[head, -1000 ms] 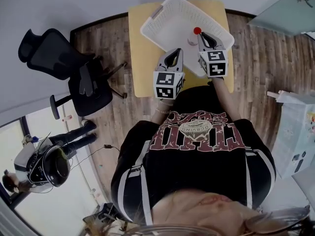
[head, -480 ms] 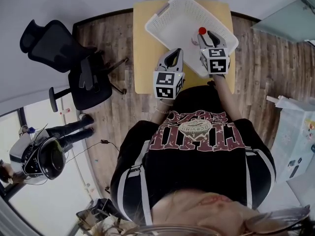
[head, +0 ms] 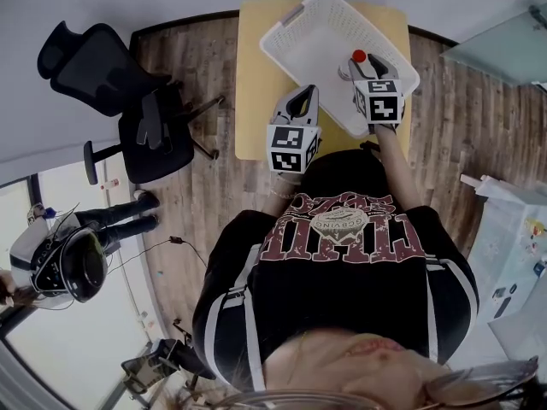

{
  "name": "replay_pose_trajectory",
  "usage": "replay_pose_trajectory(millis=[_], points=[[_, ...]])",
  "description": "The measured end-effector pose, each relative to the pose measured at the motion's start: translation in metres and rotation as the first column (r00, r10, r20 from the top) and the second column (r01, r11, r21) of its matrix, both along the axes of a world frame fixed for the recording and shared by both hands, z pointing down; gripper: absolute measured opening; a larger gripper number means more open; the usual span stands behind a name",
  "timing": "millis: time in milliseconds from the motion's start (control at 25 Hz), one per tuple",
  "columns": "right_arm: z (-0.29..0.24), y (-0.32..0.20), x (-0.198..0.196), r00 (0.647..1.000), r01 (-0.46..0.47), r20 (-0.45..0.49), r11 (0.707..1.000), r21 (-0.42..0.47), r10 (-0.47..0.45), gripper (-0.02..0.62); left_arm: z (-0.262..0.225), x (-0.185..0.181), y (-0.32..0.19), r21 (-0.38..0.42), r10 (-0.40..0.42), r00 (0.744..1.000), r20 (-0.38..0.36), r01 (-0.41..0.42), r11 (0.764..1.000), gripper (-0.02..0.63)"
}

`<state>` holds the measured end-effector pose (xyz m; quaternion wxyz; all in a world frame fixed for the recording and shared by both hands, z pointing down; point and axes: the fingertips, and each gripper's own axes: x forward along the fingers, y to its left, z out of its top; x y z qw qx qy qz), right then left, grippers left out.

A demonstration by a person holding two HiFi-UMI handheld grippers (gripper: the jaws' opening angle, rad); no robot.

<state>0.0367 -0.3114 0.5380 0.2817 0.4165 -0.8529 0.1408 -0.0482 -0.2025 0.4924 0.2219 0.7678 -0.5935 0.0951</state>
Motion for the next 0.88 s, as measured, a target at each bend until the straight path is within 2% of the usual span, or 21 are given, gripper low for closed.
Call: replay_pose_trajectory(millis=[360,880], points=[[0.008,-0.003,-0.010,0.999,0.032,-0.015,0.999,-0.019,-0.033,0.190,0.003,-0.015,0.009,-0.005,-0.054,0.999,0.000,0.054,0.999,0.048],[0.022,-0.009,-0.005,0.998,0.025,-0.060,0.999,-0.039,-0.027,0.190,0.003,-0.027,0.022,-0.011,-0.105,0.994,0.000,0.105,0.994,0.048]])
